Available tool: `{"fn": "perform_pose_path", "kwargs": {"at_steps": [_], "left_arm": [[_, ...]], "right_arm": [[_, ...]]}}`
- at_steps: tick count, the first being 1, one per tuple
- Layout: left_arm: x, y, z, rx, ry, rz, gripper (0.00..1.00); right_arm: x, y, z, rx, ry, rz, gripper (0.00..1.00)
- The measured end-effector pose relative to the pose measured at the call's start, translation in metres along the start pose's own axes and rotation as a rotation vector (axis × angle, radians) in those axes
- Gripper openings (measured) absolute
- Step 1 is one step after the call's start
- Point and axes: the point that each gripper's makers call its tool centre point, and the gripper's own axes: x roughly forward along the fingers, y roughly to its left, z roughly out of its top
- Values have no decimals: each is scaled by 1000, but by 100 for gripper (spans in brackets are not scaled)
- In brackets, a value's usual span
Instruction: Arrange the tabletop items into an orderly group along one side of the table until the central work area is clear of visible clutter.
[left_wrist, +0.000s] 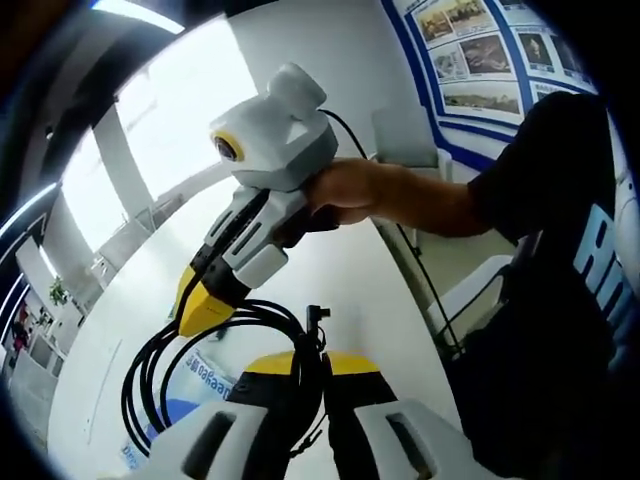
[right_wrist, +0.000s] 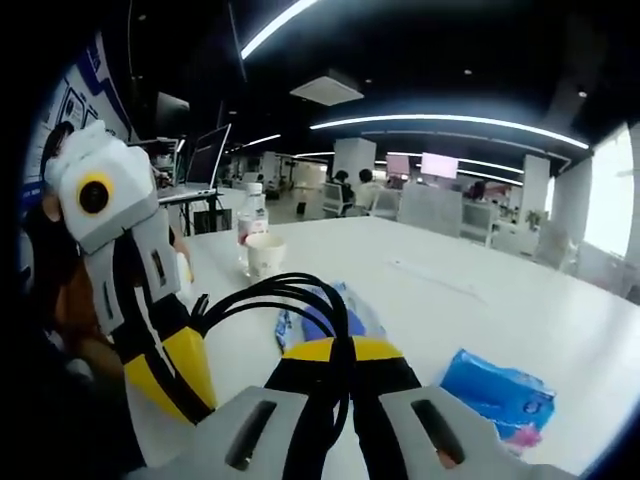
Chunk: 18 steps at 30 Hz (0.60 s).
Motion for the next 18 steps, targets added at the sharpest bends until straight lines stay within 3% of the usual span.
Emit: {"fn": "perform_pose_path", "kwargs": {"at_steps": [18], "left_arm": [[17, -13, 17, 45, -27, -39, 7]], "right_arm": [[-30, -12, -7, 16, -5, -59, 1]]}}
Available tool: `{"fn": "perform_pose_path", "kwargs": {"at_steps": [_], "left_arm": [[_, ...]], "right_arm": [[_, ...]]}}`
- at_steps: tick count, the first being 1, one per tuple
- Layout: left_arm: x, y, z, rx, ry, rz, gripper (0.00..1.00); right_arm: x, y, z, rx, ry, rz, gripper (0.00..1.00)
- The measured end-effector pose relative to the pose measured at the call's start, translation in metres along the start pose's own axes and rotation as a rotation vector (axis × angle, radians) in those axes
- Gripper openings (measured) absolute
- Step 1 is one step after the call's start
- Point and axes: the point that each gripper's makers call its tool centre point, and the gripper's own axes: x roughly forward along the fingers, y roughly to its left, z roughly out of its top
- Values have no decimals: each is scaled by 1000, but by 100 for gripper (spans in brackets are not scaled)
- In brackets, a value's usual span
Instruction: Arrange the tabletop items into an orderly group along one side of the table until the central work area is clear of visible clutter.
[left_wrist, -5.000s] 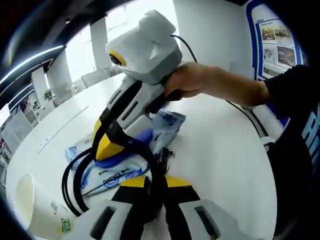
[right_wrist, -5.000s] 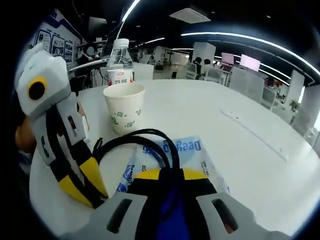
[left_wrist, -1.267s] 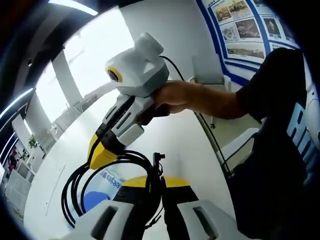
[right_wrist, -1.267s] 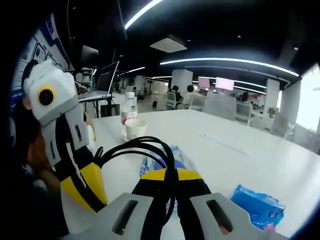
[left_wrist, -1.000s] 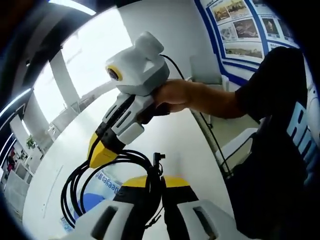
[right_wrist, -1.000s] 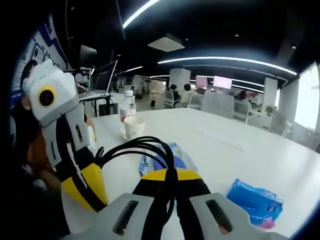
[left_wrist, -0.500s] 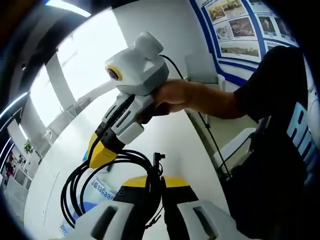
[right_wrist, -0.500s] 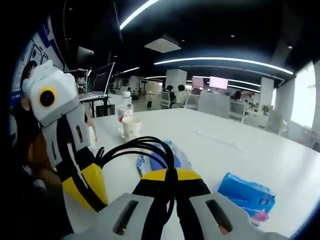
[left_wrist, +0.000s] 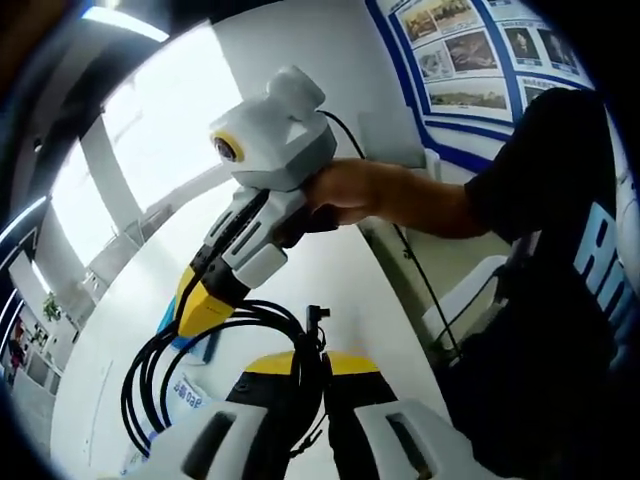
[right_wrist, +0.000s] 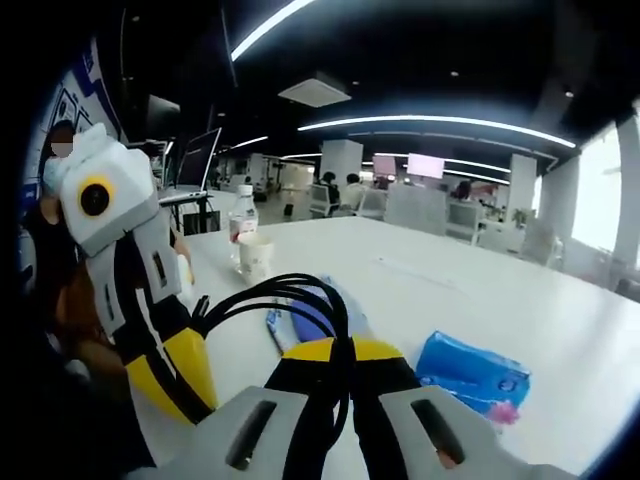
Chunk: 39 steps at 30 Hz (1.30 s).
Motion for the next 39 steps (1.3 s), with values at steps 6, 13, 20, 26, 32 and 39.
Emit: {"fn": "perform_pose_path", "kwargs": {"at_steps": [6, 13, 20, 26, 32, 39], "left_arm": [[5, -2, 5, 8, -8, -14, 7], [9, -3, 9, 16, -12, -23, 7], [18, -3, 6, 16, -15, -31, 7], [29, -6, -6, -5, -20, -45, 7], [34, -9, -10, -15, -29, -50, 7], [46, -14, -15, -37, -40, -70, 7]], "right_arm": [[-6, -5, -2, 3, 6, -15, 1], [-11, -12, -3, 3, 6, -30, 1], [-11, -18, -12, 14, 21, -45, 1], [-6, -18, -29, 22, 55, -51, 1], [-3, -20, -38, 30, 74, -55, 1], [-3, -25, -57, 53, 107, -59, 1]]}}
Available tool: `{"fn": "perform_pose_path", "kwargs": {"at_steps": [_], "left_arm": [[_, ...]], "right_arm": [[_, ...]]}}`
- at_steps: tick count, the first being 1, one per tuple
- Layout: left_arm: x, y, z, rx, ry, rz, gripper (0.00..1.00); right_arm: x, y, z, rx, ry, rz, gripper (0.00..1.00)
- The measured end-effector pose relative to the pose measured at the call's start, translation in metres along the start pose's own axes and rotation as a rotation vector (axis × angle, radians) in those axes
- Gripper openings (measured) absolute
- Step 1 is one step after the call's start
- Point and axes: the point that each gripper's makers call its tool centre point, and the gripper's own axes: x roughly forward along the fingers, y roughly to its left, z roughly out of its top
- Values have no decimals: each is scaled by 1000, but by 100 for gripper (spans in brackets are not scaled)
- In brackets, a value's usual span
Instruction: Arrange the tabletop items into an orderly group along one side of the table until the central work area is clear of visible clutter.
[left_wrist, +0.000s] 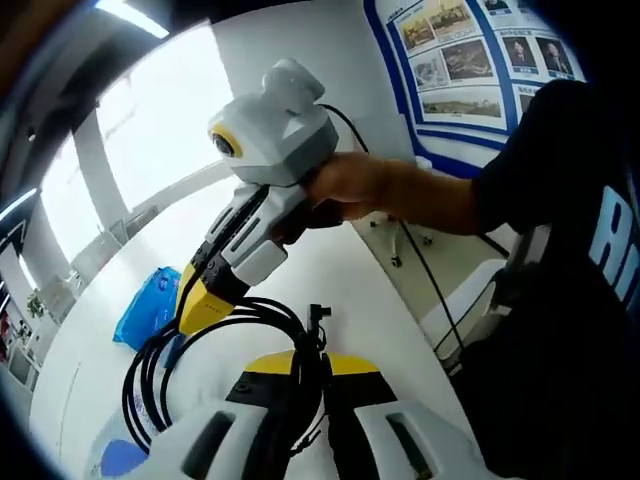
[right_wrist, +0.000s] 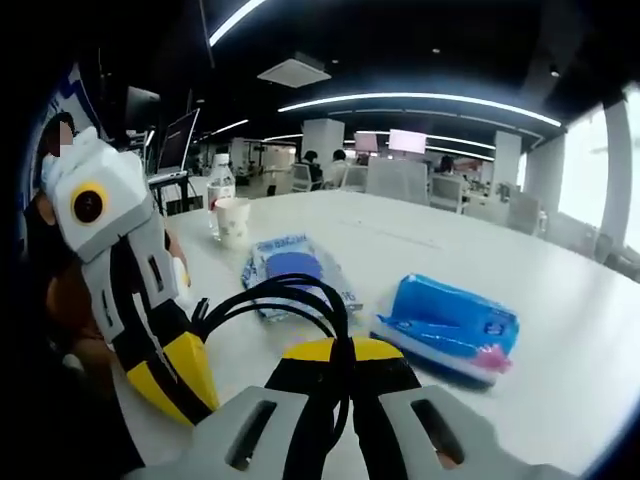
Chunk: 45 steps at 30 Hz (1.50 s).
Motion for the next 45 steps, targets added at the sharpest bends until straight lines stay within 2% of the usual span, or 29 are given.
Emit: {"fn": "perform_pose_path", "kwargs": {"at_steps": [9, 18, 28, 38, 45], "left_arm": [[9, -4, -6, -8, 10, -17, 7], [15, -4, -10, -20, 14, -20, 7], [13, -3, -8, -27, -19, -11, 8], [9, -5, -10, -31, -34, -6, 20], [-4, -6, 4, -61, -125, -8, 20]], "right_arm": [[2, -3, -17, 27, 24, 2, 1], [4, -6, -26, 41, 38, 7, 1], [6, -6, -33, 34, 62, 9, 2], [4, -8, -39, 44, 85, 2, 7], [-1, -10, -35, 37, 78, -7, 9]]}}
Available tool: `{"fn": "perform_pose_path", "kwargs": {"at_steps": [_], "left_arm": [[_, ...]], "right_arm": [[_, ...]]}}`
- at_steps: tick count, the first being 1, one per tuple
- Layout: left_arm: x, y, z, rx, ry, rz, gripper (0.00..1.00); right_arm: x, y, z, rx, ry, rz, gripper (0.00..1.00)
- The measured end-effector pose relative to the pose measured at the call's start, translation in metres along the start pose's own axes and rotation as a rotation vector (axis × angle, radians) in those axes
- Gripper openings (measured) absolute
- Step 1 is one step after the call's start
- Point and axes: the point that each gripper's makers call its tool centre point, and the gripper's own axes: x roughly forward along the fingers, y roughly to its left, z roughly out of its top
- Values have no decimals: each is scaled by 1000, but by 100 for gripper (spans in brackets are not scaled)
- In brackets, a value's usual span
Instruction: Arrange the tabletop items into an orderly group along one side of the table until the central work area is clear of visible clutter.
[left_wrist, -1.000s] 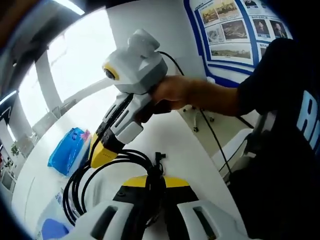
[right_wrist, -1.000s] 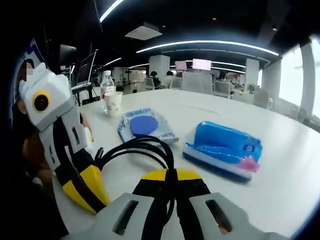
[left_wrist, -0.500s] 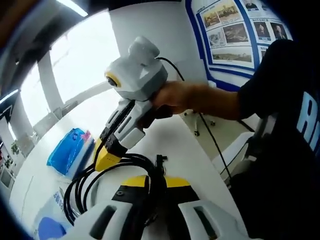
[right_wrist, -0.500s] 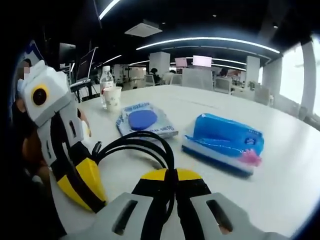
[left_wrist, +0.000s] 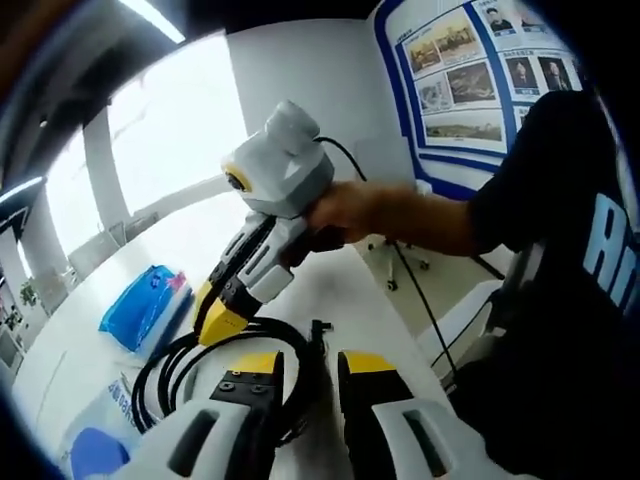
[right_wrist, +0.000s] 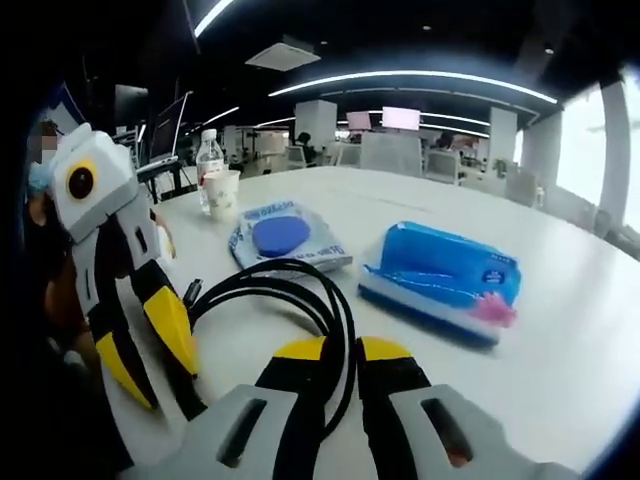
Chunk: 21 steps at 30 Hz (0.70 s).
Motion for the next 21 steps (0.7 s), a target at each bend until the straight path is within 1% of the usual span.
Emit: {"fn": "perform_pose_path", "kwargs": {"at_steps": [2, 4, 8, 9, 12, 16, 18, 21], "left_arm": [[-6, -1, 4, -1, -20, -1, 20], [-13, -1, 6, 2, -27, 6, 20], [-35, 12, 6, -1, -32, 53, 20], [-43, 18, 4, -1, -26, 76, 21], [-58, 28, 0, -6, -19, 119, 21], [-81, 52, -7, -40, -13, 209, 21], [-99, 71, -17, -67, 4, 275, 21], [-112, 86, -25, -101, 26, 356, 21]], "right_arm": [[-4, -2, 3, -3, -8, -6, 9], [-7, -1, 7, 3, -18, -1, 9], [-15, -5, 18, -13, -42, -18, 9], [-17, -6, 23, -18, -53, -22, 9], [-18, -6, 34, -27, -70, -21, 9], [-14, -6, 47, -23, -89, -6, 10], [-10, -4, 56, -28, -99, -1, 10], [-3, 1, 66, -46, -103, 16, 10]]}}
